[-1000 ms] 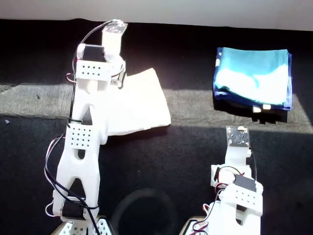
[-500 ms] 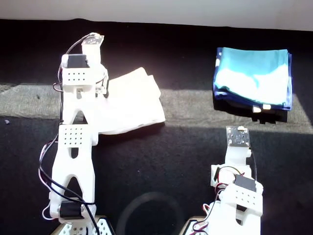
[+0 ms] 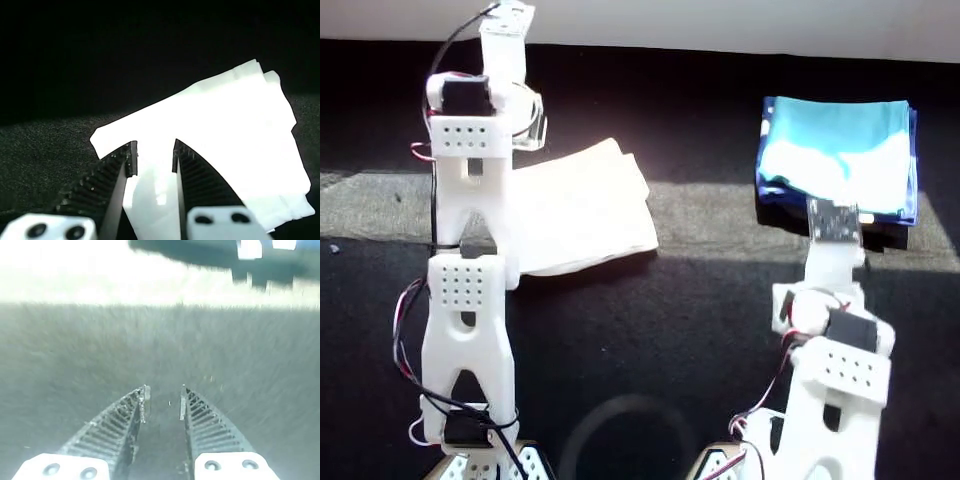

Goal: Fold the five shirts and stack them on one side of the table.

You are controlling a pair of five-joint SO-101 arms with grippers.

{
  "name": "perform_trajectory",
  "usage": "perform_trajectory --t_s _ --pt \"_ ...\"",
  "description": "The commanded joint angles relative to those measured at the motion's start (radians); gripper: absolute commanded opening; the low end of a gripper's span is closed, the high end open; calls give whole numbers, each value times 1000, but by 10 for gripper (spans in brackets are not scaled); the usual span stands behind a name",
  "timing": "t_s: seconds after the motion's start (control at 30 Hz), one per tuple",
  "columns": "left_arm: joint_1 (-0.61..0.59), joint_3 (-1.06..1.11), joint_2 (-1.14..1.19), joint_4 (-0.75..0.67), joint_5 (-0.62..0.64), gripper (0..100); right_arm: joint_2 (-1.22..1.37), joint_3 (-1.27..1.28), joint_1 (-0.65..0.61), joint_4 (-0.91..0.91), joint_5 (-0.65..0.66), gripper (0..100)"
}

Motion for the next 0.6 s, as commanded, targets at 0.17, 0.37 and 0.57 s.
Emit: perform_trajectory --t_s 0.17,0.37,0.57 --pt "-30 682 -526 2 51 133 381 -479 -255 196 -149 112" --pt "-148 1214 -812 -54 64 129 647 -753 -438 222 -149 113" --pt "-311 1681 -1056 -270 28 63 981 -1144 -526 222 -255 113"
